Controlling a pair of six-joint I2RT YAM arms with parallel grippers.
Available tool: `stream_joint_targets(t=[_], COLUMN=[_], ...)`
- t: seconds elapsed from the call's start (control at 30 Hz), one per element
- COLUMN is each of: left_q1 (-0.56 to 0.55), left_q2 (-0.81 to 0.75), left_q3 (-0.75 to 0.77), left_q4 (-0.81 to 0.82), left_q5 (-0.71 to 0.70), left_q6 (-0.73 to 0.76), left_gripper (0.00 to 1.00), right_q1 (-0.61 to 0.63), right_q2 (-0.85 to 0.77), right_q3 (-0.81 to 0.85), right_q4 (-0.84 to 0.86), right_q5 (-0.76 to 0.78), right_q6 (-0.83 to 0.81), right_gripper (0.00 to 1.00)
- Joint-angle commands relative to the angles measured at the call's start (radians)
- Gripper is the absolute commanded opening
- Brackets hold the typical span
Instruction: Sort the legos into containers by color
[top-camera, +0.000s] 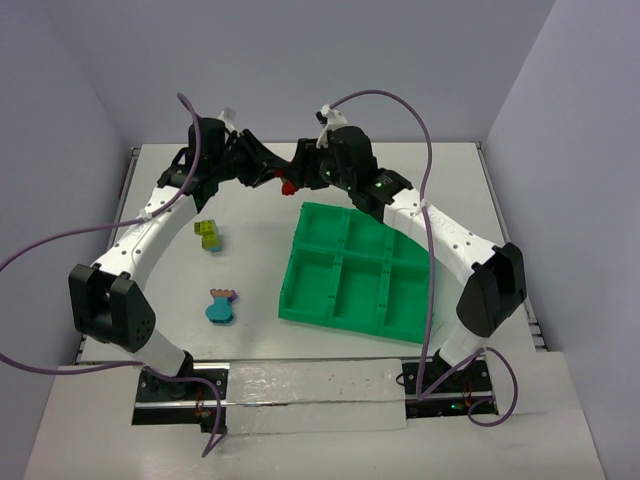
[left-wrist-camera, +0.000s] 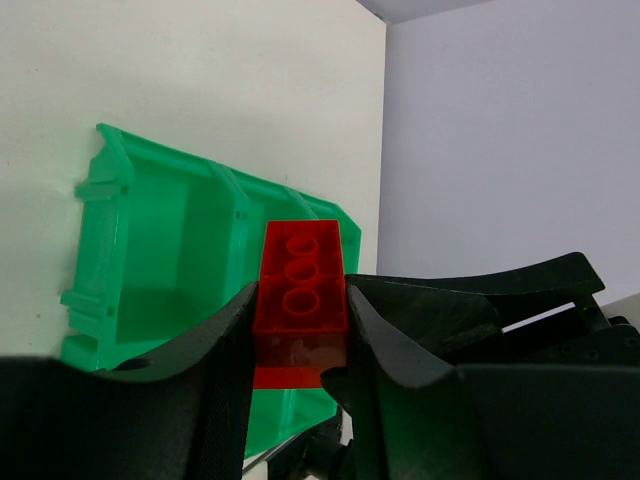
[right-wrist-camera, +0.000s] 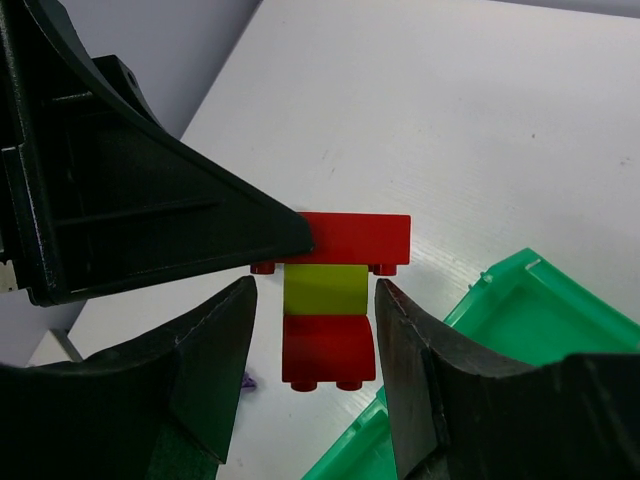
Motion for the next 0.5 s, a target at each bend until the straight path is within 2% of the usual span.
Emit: stream_joint_targets(t=[0.0,0.17,0.3,0.47], left_q1=[0.001,0.002,0.002,0.002], left_q2=[-0.043,-0.042,-0.043,-0.047], left_q3=[-0.001,-0.008,-0.003,-0.008], left_q4=[0.062,0.077,0.076,0.089], left_q5=[0.027,0.032,0.022,0.036], left_q6=[-0.003,-0.015,-0.016,-0.022], left_gripper=[0.00,0.00,0.00,0.00], right_q1=[0.014,0.020,0.021,0.021], right_q2=[0.003,-0.001,-0.021,-0.007], right_q3=[0.045,0.030,-0.014,0.007], right_q4=[0.031,0.030,0.042,-0.002], right_q5=[-0.019,-0.022,0.021,0.064], right_q6=[0.006,0.016,0.026,0.028], right_gripper=[0.59,0.65,0.69,0.73])
